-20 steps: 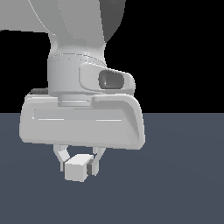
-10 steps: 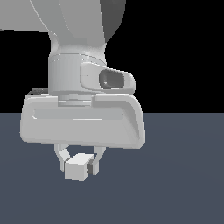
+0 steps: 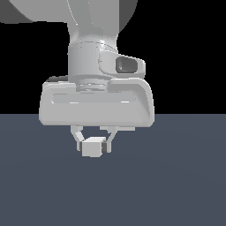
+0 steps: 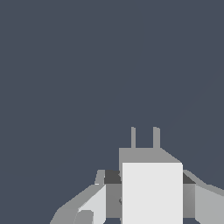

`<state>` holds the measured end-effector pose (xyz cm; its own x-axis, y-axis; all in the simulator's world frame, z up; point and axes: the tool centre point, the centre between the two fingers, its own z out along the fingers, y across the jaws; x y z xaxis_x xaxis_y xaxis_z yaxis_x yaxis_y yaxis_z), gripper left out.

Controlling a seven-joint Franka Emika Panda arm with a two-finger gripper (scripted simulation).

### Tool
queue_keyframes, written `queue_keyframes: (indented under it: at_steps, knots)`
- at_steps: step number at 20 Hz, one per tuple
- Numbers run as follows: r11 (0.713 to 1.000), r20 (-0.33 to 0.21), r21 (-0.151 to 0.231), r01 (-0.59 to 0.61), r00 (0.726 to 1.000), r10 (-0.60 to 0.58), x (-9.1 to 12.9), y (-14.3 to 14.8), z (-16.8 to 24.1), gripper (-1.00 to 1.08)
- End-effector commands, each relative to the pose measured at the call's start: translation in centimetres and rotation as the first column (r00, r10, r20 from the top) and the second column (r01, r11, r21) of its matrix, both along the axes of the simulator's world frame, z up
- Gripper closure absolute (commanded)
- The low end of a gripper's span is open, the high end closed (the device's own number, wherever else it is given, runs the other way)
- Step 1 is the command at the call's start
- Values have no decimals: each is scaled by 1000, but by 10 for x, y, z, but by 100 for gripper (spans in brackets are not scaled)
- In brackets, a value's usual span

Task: Plug the charger into the wall socket.

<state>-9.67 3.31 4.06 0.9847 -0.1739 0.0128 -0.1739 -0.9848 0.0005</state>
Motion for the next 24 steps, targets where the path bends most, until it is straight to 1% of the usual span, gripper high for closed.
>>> queue_keyframes:
  at_steps: [1,6,11,15,24]
  knots:
    - [1000,1,0,-10,1000,10,10,-9,14,108]
    - [999,1,0,-32,999,32,32,-25,40,108]
    - [999,1,0,-45,999,45,46,-34,55,108]
    - [999,1,0,-50,999,50,51,-37,60,108]
    - [999,1,0,-50,999,50,52,-36,59,108]
